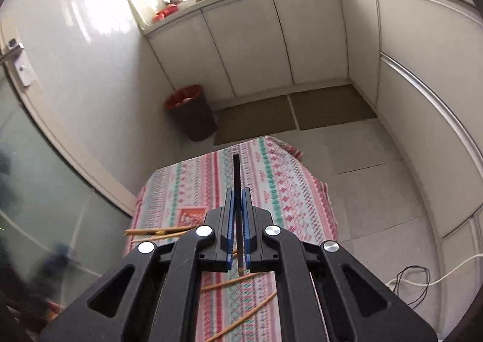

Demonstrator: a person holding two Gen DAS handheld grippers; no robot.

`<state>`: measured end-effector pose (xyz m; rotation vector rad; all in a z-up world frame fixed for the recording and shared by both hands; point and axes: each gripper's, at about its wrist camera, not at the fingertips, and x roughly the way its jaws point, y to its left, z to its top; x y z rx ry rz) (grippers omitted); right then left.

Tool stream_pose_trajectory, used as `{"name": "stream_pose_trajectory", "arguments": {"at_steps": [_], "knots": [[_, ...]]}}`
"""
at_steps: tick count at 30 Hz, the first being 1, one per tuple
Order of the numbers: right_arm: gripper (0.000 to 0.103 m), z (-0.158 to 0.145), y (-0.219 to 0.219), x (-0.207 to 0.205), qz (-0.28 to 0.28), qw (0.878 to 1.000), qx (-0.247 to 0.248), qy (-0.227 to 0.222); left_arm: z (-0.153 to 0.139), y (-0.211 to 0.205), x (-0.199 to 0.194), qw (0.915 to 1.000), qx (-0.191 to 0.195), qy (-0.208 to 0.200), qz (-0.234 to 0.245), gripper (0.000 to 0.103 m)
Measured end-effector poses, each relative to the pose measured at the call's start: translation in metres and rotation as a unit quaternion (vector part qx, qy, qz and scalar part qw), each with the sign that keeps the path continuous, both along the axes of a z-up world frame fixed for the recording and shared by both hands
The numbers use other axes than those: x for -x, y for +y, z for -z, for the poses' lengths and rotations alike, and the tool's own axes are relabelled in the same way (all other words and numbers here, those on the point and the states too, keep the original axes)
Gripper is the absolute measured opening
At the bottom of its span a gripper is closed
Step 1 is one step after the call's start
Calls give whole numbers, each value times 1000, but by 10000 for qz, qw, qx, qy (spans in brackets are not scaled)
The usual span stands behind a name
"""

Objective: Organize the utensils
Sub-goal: 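Lower the left tool to the pile and grasp a chopstick while the right tool lifts its chopstick, then lower the right tool's chopstick into the basket and open it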

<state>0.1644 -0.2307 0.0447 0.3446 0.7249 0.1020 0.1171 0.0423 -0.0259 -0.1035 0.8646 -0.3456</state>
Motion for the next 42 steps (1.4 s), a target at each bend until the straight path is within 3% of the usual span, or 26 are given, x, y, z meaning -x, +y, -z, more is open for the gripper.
{"name": "stream_pose_trajectory", "arguments": {"at_steps": [2,3,8,13,18,20,21,22,24,25,29,32,37,39,42], "knots": [[5,9,-2,17,15,9998,-188,22,42,-25,-12,9961,-428,646,427,77],[5,16,-5,28,8,9994,-330,66,73,-46,-18,9890,-780,1036,716,76],[5,44,-18,58,147,9981,-568,177,162,-114,-35,9581,-1681,1836,1418,73],[5,45,-32,77,383,9979,-508,97,205,-160,-46,9457,-1989,1966,1659,69],[5,41,-48,86,621,9972,-419,31,215,-196,-53,9494,-2058,1623,1732,64],[5,42,-54,82,667,9967,-465,67,223,-203,-58,9475,-2137,1648,1715,50],[5,43,-56,82,685,9965,-473,79,227,-204,-59,9480,-2128,1618,1730,50],[5,45,-58,80,696,9964,-475,102,227,-204,-60,9493,-2098,1537,1766,41],[5,47,-59,77,691,9963,-492,140,226,-204,-64,9507,-2003,1550,1790,9],[5,49,-59,73,660,9963,-522,167,224,-201,-63,9508,-2041,1530,1758,6],[5,51,-50,70,437,9969,-616,207,216,-161,-59,9574,-1989,1429,1529,5],[5,45,-36,69,183,9972,-706,145,184,-112,-52,9686,-1744,1182,1317,5],[5,23,-4,62,-266,9961,-846,-44,94,-15,-22,9937,-873,357,613,5],[5,10,11,56,-346,9956,-851,-162,59,7,-13,9980,-592,-78,220,5],[5,-10,32,45,-354,9953,-811,-386,16,34,1,9977,-192,-588,-265,5]]}}
